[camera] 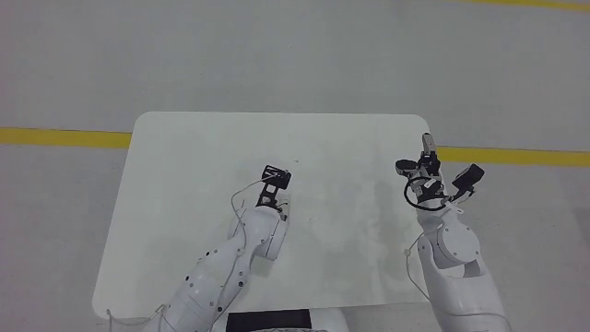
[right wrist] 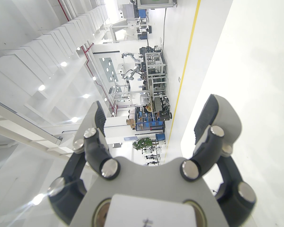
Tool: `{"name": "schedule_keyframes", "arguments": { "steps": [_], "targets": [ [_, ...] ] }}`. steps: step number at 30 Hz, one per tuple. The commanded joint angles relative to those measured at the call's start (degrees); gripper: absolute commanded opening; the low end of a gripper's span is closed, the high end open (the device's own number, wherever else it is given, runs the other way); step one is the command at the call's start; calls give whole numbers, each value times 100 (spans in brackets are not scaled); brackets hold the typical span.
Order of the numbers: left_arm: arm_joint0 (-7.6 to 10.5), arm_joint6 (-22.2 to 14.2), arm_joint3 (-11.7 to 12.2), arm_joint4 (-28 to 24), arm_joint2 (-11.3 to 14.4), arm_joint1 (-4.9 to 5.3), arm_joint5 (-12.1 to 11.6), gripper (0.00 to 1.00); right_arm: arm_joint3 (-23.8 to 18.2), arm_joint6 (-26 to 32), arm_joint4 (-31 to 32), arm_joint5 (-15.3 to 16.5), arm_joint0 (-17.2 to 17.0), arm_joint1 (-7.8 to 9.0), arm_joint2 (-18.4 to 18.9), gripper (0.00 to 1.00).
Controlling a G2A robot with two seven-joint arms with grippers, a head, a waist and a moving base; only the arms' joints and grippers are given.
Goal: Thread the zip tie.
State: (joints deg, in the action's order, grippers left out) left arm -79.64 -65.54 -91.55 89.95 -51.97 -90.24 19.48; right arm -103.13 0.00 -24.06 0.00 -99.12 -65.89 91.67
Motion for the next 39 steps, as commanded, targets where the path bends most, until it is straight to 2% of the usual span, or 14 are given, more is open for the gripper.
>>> {"name": "schedule_keyframes", "arguments": {
  "steps": [1,13,22,27,35,39],
  "targets": [
    [-14,30,-55,0,34,21,0,0,0,0,0,0,0,0,0,100],
    [-35,149,-406,0,264,246,0,0,0,0,0,0,0,0,0,100],
    [-200,306,-757,0,300,411,0,0,0,0,0,0,0,0,0,100],
    [-215,281,-761,0,300,467,0,0,0,0,0,0,0,0,0,100],
    [-98,340,-555,0,390,505,0,0,0,0,0,0,0,0,0,100],
    [-37,444,-458,0,355,507,0,0,0,0,0,0,0,0,0,100]
  ]
}}
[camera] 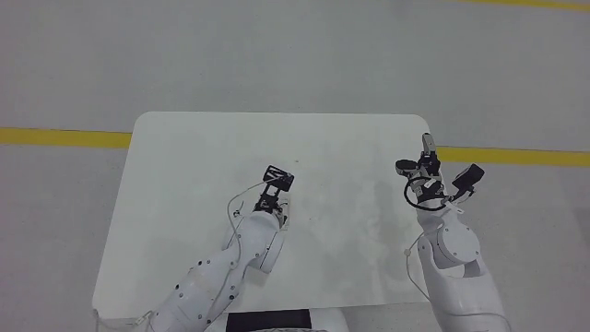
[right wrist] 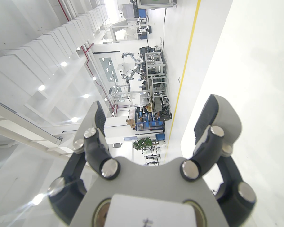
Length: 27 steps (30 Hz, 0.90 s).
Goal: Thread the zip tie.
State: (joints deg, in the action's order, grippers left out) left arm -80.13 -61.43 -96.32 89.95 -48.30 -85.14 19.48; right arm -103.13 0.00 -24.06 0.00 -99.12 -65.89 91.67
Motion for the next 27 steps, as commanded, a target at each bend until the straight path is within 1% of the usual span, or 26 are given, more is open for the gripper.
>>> {"name": "schedule_keyframes", "arguments": {
  "steps": [1,7,12,14,15,16,17,20,23,27],
  "targets": [
    [19,73,36,0,-13,-4,0,0,0,0,0,0,0,0,0,100],
    [92,166,127,0,14,-26,0,0,0,0,0,0,0,0,0,100],
    [175,134,304,0,9,-69,0,0,0,0,0,0,0,0,0,100],
    [196,120,377,0,-24,-98,0,23,0,0,0,0,0,0,0,100],
    [205,115,404,0,-34,-111,0,21,0,0,0,0,0,0,0,100],
    [213,111,430,0,-43,-124,0,21,0,0,0,0,0,0,0,100],
    [225,111,461,0,-52,-140,0,24,0,0,0,0,0,0,0,100],
    [252,103,526,0,-71,-177,0,25,0,0,0,0,0,0,0,100],
    [270,96,570,0,-80,-205,0,23,0,0,0,0,0,0,0,100],
    [295,92,631,0,-82,-236,0,18,0,0,0,0,0,0,0,100]
  ]
}}
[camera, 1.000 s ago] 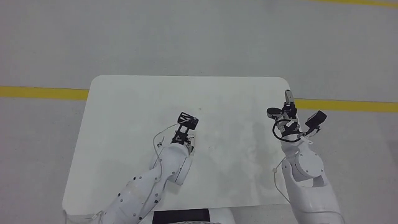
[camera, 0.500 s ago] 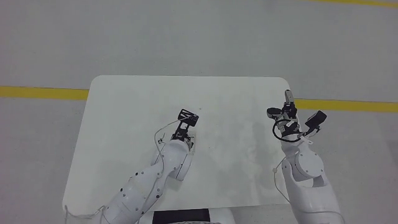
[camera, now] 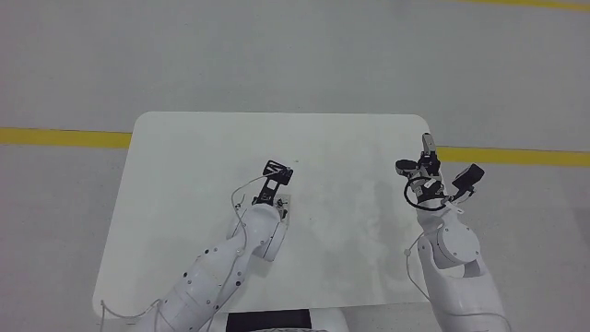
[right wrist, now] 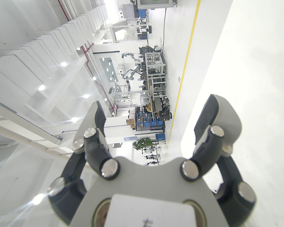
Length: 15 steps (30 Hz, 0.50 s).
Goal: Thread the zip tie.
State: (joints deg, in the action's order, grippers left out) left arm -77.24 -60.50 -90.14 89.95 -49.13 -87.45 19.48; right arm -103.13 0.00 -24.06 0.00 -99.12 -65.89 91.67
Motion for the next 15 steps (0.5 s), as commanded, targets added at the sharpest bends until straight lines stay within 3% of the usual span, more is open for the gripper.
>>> {"name": "schedule_keyframes", "arguments": {
  "steps": [1,4,11,15],
  "targets": [
    [12,-2,25,0,5,-12,0,16,0,0,0,0,0,0,0,100],
    [42,-20,79,0,51,-32,0,13,0,0,0,0,0,0,0,100],
    [133,-122,277,0,93,-89,0,19,0,0,0,0,0,0,0,100],
    [112,-118,352,0,57,-154,0,17,0,0,0,0,0,0,0,100]
  ]
}}
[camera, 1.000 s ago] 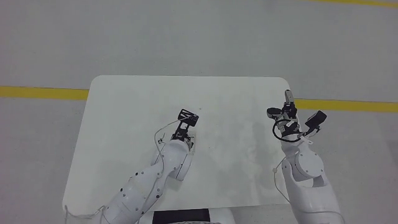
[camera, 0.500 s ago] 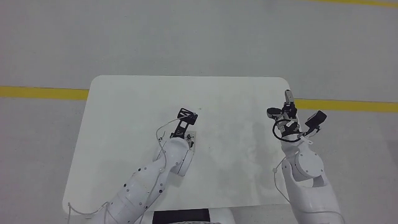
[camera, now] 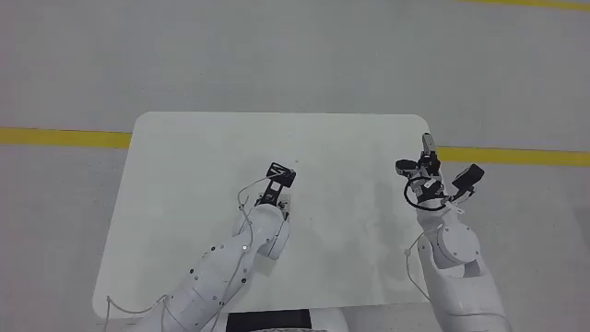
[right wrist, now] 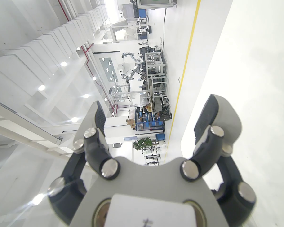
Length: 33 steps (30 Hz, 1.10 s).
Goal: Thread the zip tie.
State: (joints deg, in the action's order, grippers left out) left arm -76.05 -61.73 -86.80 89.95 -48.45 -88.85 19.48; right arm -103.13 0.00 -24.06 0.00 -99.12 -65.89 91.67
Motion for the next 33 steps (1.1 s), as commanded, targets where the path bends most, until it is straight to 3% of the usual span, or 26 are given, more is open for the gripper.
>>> {"name": "schedule_keyframes", "arguments": {
  "steps": [1,20,33],
  "targets": [
    [-13,4,34,0,-23,-30,0,16,0,0,0,0,0,0,0,100],
    [-1,110,319,0,-99,-235,0,24,0,0,0,0,0,0,0,100],
    [3,47,365,0,-75,-259,0,20,0,0,0,0,0,0,0,100]
  ]
}}
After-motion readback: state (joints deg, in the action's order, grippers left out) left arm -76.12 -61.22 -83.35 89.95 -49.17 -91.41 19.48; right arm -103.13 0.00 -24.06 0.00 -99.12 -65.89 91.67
